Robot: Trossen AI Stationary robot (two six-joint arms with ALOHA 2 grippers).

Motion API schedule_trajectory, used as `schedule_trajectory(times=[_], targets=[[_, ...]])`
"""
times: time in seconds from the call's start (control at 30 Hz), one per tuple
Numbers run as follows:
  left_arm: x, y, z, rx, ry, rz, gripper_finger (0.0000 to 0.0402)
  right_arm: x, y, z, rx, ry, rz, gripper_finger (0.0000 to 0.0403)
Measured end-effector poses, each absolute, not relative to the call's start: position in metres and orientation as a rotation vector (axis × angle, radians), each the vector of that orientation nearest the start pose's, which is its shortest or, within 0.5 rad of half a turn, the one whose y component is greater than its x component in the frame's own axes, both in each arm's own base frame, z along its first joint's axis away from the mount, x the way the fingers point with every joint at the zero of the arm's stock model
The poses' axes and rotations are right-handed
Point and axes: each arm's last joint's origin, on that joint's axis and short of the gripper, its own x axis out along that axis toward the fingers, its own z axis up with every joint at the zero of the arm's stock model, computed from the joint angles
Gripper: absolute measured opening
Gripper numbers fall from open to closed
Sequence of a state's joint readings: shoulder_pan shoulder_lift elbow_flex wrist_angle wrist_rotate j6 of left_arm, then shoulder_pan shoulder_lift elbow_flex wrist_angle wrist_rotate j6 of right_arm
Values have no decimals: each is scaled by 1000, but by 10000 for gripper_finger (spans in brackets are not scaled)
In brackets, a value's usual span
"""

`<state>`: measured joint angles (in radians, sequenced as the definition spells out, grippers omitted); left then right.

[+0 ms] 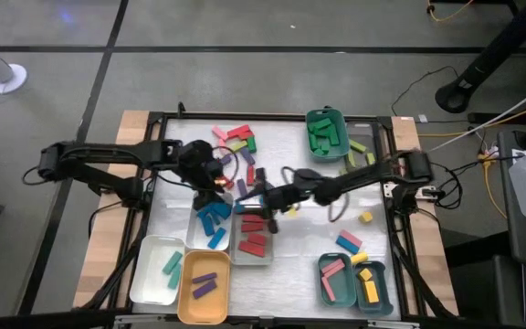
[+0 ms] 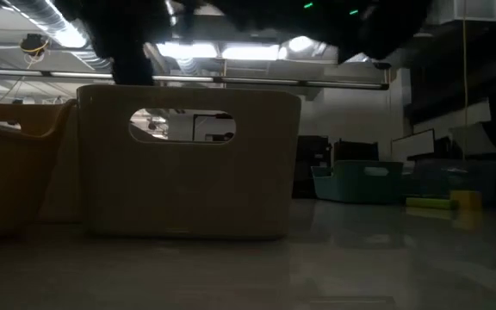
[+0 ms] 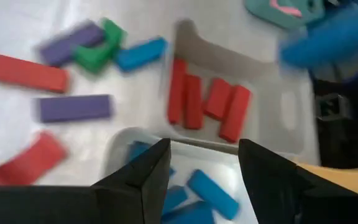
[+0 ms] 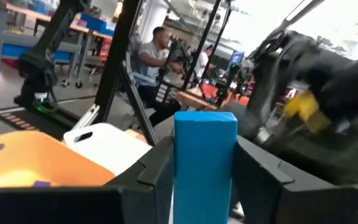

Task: Sort blocks
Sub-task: Put the blue block into the top white bin, then put the light blue block into the bottom white bin

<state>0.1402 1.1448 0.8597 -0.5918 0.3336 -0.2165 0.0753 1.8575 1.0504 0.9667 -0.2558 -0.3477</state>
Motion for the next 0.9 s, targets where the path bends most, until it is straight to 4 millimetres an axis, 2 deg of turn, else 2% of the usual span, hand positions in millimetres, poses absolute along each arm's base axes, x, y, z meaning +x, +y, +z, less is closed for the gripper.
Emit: schedule_trajectory(times=[0.2, 0.43, 0.63, 0.9], targets=[[190, 22, 282, -357, 809, 91, 178, 459, 42, 216, -355, -185, 304, 138], [167, 24, 298, -314, 697, 274, 178, 500, 44, 197, -342, 16, 277, 138], [164, 28, 299, -259, 684, 409, 178, 510, 43, 196, -340, 129, 242, 151], [167, 29, 296, -247, 701, 414, 178, 510, 44, 197, -340, 136, 243, 210]])
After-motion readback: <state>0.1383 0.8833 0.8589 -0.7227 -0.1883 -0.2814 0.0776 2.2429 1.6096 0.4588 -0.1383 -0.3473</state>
